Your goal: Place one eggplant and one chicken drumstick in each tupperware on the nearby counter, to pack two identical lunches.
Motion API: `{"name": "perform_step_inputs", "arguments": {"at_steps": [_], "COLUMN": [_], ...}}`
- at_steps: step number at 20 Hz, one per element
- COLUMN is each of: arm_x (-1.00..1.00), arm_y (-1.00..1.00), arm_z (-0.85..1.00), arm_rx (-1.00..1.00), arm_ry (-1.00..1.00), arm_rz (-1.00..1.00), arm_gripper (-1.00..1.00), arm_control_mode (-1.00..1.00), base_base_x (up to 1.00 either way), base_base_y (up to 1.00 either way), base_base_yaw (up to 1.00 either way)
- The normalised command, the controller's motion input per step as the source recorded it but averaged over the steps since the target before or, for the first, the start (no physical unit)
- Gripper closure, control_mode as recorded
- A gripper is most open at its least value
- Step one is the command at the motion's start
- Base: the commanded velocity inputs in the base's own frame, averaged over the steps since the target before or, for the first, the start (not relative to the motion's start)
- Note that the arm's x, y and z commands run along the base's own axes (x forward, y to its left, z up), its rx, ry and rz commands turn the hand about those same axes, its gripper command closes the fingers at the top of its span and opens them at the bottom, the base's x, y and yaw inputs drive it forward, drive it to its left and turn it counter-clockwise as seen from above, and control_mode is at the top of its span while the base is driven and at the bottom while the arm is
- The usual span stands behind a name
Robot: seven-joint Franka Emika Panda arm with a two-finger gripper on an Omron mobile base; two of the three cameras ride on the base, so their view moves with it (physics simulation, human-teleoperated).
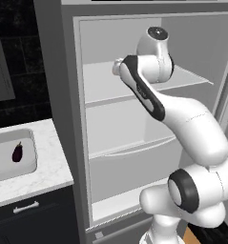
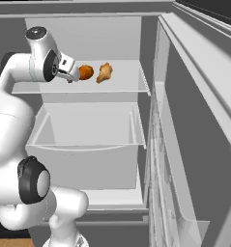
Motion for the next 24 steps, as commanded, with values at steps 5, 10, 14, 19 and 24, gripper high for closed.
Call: {"name": "perform_step_inputs", "arguments": {"at_steps": [5, 10, 14, 19, 24], "arm_x": [0.50, 0.43, 0.28, 0.48, 0.75], "arm_y": [-0.11, -0.10, 0.00, -0.03, -0.06], "arm_z": [0.15, -0.21, -0.49, -0.07, -0.18], "arm_rx": [0.00, 0.00, -0.02, 0.00, 0.00], "arm_ry": [0.26, 0.02, -0.10, -0.01, 0.06], "arm_rz": [-0.06, -0.05, -0.04, -0.10, -0.13], "arm_gripper": [-1.00, -1.00, -1.00, -1.00, -1.00], "arm_control_mode": [-1.00, -1.00, -1.00, -1.00, -1.00], "base_base_x": [0.00, 0.00, 0.00, 0.00, 0.00], "base_base_y": [0.00, 0.00, 0.00, 0.00, 0.00], "base_base_yaw": [0.00, 0.00, 0.00, 0.00, 0.00]}}
